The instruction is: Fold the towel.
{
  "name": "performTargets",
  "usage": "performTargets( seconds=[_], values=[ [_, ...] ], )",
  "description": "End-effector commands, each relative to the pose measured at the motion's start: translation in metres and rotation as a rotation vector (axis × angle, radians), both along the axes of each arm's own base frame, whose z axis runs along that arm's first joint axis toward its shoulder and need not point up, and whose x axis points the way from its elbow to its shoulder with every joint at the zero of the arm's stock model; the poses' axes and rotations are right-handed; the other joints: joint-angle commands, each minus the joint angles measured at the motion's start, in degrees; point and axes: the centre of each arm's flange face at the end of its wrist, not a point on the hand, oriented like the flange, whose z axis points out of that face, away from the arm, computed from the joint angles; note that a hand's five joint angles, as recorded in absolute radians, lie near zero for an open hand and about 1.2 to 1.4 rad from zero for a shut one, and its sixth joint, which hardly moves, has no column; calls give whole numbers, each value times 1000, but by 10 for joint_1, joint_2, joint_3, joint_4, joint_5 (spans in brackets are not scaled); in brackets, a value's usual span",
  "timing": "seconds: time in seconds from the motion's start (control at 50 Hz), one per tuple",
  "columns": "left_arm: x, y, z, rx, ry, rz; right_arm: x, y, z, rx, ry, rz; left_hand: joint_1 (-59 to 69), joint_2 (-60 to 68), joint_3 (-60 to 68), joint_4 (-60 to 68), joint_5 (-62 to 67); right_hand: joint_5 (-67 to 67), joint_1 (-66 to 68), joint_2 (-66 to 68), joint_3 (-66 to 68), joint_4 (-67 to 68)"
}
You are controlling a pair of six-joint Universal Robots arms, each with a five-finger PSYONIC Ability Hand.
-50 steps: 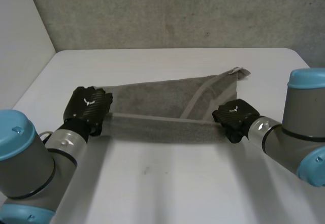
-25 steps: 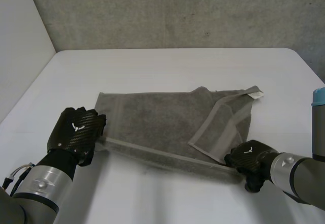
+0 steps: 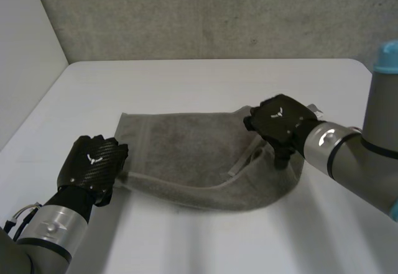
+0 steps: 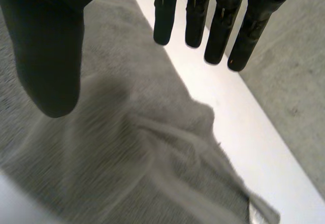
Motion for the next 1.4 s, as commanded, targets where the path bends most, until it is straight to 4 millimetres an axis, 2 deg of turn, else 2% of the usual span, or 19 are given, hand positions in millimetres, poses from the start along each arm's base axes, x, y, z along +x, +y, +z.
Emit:
performTargets(
  seconds=[0.02,0.06,0.22,0.4,0.54,0.76,0.82,0.96,1.04,1.1,1.14,1.16,1.18,1.22,1.28,1.32,1.34,1.38,1.4],
  values=[
    [2,7,-2,8,-5,-3,11,-6,11,-41,-9,29,135,102,102,102,112,96,124,98,99,100],
    [4,10,0,-2,0,-4,13,-11,4,-47,7,38,135,102,102,102,112,51,79,52,54,54],
    [4,16,9,-36,16,-14,14,-14,-22,-16,99,69,135,102,102,102,112,49,77,50,52,53],
    [4,11,11,-45,20,-3,10,-12,-31,-21,159,89,135,102,102,102,112,48,75,49,50,51],
    [4,8,9,-36,17,2,4,0,-38,-21,214,120,135,102,102,102,112,51,78,52,54,54],
    [-1,-1,0,0,4,-16,-5,29,-33,-32,230,144,135,102,102,102,112,56,83,57,59,59],
    [-2,-1,1,-3,5,-16,-7,32,-39,-27,236,145,135,102,102,102,112,58,85,59,60,61],
    [-1,-2,2,-6,6,-12,-7,28,-54,-92,253,152,135,102,102,102,112,68,95,69,71,71],
    [0,-2,1,-4,6,-10,-4,21,-75,-130,298,172,135,102,102,102,112,105,132,106,107,108],
    [1,-3,2,-6,6,-6,-4,15,-81,-163,333,170,135,102,102,102,112,138,166,139,141,142],
    [1,-4,2,-7,7,-3,-4,14,-82,-179,342,167,135,102,102,102,112,168,196,170,171,172],
    [2,-5,3,-8,7,2,-5,11,-81,-192,345,162,135,102,102,102,112,282,309,283,285,285],
    [2,-5,3,-8,7,2,-5,11,-81,-192,345,162,135,102,102,102,112,283,310,284,286,286],
    [2,-7,5,-15,10,7,-4,6,-75,-224,328,153,135,102,102,102,112,591,618,592,593,594],
    [2,-9,7,-25,15,10,-3,4,-72,-242,318,148,135,102,102,102,112,592,619,593,595,595],
    [1,-12,18,-59,29,11,0,-3,-59,-301,277,120,135,102,102,102,112,592,619,593,595,595],
    [1,-12,18,-59,29,11,0,-3,-59,-302,277,120,135,102,102,102,112,592,619,593,595,595],
    [1,-17,34,-115,53,16,-2,-6,-15,-429,189,57,135,102,102,102,112,592,619,593,595,595],
    [1,-17,34,-116,53,16,-2,-6,-15,-430,188,57,135,102,102,102,112,592,619,593,595,595]
  ],
)
